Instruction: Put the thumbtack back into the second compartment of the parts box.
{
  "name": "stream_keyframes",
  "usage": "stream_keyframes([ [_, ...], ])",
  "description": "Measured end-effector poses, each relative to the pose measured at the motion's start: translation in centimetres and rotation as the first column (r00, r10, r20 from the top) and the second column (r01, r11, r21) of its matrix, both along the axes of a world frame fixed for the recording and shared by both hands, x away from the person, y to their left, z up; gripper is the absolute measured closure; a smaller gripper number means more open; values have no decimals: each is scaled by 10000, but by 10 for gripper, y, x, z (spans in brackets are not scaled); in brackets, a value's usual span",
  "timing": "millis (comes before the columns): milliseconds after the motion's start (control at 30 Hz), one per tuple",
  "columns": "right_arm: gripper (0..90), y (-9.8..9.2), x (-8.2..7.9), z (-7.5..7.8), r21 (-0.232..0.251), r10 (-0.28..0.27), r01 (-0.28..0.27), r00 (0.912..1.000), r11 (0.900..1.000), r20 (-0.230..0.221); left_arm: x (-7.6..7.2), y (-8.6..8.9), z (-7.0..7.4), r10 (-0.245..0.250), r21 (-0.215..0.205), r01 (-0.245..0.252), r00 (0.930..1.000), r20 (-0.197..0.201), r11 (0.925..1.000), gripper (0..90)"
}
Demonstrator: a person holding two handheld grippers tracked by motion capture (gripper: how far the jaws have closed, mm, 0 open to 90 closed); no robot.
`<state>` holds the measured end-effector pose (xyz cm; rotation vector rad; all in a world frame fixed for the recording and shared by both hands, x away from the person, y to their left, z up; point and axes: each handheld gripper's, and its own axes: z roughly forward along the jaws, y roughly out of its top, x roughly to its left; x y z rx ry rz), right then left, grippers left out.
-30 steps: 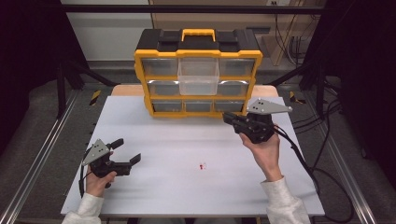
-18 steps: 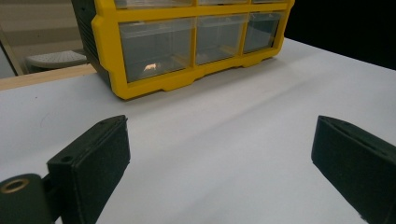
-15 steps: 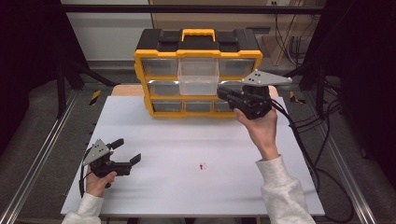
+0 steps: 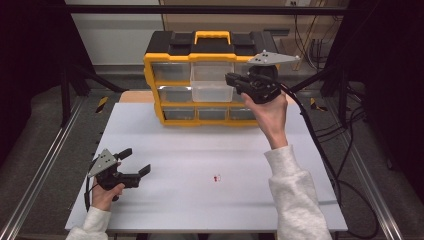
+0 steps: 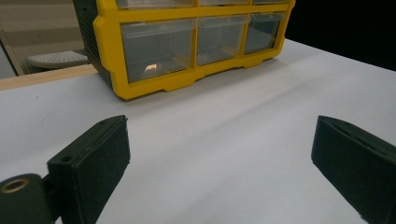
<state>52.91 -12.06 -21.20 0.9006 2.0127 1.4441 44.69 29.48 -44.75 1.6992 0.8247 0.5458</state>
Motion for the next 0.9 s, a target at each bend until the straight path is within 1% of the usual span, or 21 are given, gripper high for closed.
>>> stream_keyframes([
  [67,854,4,6,1,-46,-54,54,10000,10000,-43,0,0,0,6,0,-6,10000,3,10000,41],
  [100,854,8,12,1,-97,-118,117,9999,9999,-90,0,0,0,1,-5,-1,10000,0,10000,41],
  [133,854,8,12,1,-97,-118,117,9999,9999,-90,0,0,0,2,-12,-2,10000,-1,10000,41],
  [267,854,16,24,1,-245,-199,195,9997,9995,-157,0,-1,0,-8,-13,8,10000,-32,10000,41],
  [333,854,19,30,0,-317,-280,273,9994,9991,-205,0,-1,0,-28,27,28,10000,-31,10000,41],
  [467,853,25,42,-6,-496,-482,464,9982,9977,-347,0,0,0,-5,-23,5,10000,-22,10000,42],
  [567,853,27,46,-8,-573,-566,541,9974,9969,-435,0,0,0,-2,-3,2,10000,-2,10000,42],
  [700,852,30,52,-14,-880,-740,690,9958,9937,-539,0,0,0,-3,-28,3,10000,-22,10000,42],
  [833,849,31,55,-16,-1024,-828,760,9945,9918,-638,0,0,-1,-5,-23,5,10000,-27,10000,42],
  [867,827,32,56,-17,-1114,-941,861,9932,9900,-685,0,0,-1,-3,-22,3,10000,-28,10000,42],
  [900,827,32,56,-17,-1114,-941,861,9932,9900,-685,0,0,-1,-3,-23,3,10000,-28,10000,42],
])
